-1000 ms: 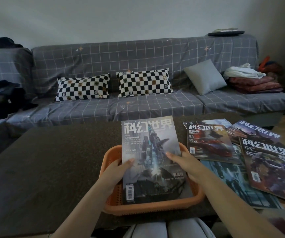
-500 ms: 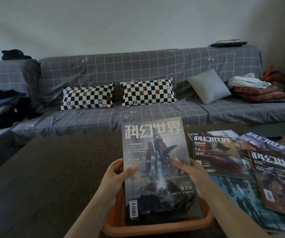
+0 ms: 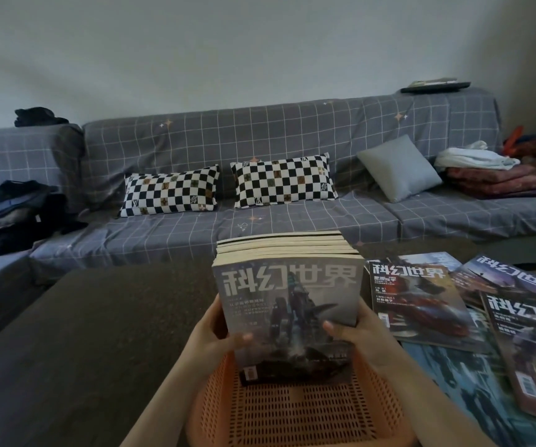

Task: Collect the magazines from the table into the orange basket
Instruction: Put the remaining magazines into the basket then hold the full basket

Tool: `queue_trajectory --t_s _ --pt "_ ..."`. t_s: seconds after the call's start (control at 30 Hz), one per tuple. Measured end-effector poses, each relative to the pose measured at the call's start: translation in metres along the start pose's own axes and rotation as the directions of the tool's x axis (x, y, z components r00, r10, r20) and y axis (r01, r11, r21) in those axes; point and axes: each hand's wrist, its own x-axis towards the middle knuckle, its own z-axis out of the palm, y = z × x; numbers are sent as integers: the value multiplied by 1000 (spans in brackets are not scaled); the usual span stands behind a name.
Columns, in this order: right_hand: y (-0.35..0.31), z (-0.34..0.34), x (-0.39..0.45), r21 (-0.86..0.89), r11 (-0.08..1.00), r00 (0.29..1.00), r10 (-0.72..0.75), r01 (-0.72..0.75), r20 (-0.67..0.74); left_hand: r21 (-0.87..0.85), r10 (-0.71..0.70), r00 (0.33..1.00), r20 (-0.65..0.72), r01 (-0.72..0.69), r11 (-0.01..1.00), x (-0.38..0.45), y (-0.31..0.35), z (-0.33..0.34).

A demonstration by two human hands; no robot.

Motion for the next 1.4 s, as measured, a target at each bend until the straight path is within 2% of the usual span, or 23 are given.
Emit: queue_trajectory --t_s 0.23,0.4,0.67,0.93,1.07,1.23,1.4 --pt "5 2 -1 -81 996 999 -27 24 -36 13 -42 998 47 42 999 4 -9 6" --pt "10 3 4 -110 994 998 -15 9 -56 -138 -47 997 57 55 989 8 -10 15" --pt "8 12 9 -254 967 994 -15 -13 -109 -276 -106 993 50 115 954 23 -8 22" --pt "12 3 8 -341 934 994 82 -104 -78 -156 -139 990 -26 133 979 21 -12 23" --pt "13 6 8 -486 871 994 21 -70 -105 -234 -163 987 3 159 959 22 -13 26" --pt "9 8 7 -551 831 992 13 -80 -125 -318 -151 987 58 161 934 22 -13 24" --pt "3 11 3 -623 779 990 -20 -71 -137 -250 -153 988 -24 142 958 15 -6 28"
